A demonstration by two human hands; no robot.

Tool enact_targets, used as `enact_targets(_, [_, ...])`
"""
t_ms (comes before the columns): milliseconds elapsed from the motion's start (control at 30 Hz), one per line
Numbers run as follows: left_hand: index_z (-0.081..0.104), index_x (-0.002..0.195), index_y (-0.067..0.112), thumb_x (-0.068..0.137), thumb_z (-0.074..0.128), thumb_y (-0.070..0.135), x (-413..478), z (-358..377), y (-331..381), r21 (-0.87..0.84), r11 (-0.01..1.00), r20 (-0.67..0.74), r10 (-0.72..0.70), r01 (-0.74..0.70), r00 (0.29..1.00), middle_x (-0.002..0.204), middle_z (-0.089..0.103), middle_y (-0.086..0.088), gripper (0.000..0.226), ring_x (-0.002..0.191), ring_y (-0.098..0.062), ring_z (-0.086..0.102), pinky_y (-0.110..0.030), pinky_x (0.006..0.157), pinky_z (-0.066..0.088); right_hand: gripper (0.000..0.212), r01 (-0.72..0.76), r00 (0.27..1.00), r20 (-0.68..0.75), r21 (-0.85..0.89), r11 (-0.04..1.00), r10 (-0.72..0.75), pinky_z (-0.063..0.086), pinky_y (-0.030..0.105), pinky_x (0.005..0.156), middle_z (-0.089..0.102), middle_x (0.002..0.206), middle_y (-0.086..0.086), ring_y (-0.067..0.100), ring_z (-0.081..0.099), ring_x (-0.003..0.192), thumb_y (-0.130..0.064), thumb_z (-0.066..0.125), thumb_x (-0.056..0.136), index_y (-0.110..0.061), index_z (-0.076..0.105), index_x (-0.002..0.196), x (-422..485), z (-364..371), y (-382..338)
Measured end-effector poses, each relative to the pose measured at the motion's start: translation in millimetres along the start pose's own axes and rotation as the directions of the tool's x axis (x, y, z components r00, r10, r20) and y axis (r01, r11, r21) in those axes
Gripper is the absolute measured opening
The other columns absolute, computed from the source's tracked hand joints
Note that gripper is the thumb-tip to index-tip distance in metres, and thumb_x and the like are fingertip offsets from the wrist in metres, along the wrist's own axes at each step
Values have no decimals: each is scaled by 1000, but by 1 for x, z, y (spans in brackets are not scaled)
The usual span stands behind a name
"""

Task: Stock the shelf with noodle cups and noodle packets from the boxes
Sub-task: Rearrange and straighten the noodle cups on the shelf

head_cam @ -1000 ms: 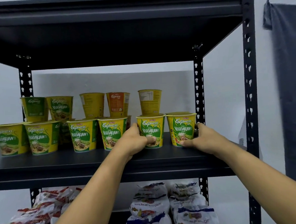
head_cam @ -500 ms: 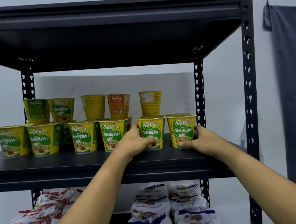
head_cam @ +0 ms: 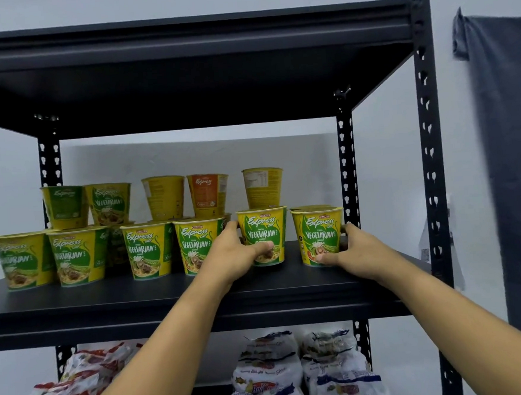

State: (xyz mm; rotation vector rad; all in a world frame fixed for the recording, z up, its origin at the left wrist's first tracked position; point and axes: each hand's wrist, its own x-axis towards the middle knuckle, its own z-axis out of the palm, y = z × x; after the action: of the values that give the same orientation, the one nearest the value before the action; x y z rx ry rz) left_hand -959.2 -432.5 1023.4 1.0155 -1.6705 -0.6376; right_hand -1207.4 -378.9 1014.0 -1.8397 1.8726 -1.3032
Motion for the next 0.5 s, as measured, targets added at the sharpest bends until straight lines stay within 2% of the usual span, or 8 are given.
enact_targets(133, [54, 117, 35, 81, 85, 40, -2, -2, 6, 23, 994, -132, 106, -104, 986, 109, 68, 16, 48, 104, -9, 65, -38, 96, 54, 58, 26, 1000, -15, 25, 999, -26, 44, 29, 83, 65, 117, -10, 9, 60, 100, -37, 88, 77, -34, 43, 113, -4, 0, -2])
enact_targets(200, [52, 119, 37, 84, 81, 43, -4, -2, 10, 51, 983, -181, 184, -178, 966, 104, 66, 19, 46, 98, -1, 62, -25, 83, 50, 59, 29, 1000, -8, 38, 999, -29, 45, 26, 79, 61, 108, -13, 5, 58, 94, -36, 89, 77, -34, 42, 113, -6, -1, -4])
enact_targets(267, [52, 121, 37, 86, 79, 42, -6, -1, 15, 57, 969, -218, 247, -241, 944, 103, 66, 21, 45, 94, 6, 59, -14, 73, 42, 62, 28, 1000, -13, 48, 998, -28, 45, 27, 82, 60, 107, -15, 5, 60, 95, -37, 90, 74, -35, 42, 114, -6, 0, -3])
enact_targets(367, [56, 127, 36, 87, 78, 45, 2, 0, 21, -2, 954, -262, 288, -299, 921, 108, 70, 19, 47, 102, 2, 63, -17, 78, 47, 66, 29, 1000, -13, 49, 998, -29, 45, 28, 85, 61, 108, -16, 6, 61, 99, -40, 91, 72, -35, 42, 116, -6, -1, -4])
enact_targets(500, [56, 129, 35, 88, 76, 50, 16, -1, 39, -35, 945, -247, 307, -325, 919, 108, 69, 19, 48, 104, 3, 61, -20, 78, 47, 67, 36, 999, 7, 39, 999, -36, 45, 26, 81, 62, 108, -17, 2, 60, 97, -43, 91, 71, -37, 43, 118, -6, -1, -6])
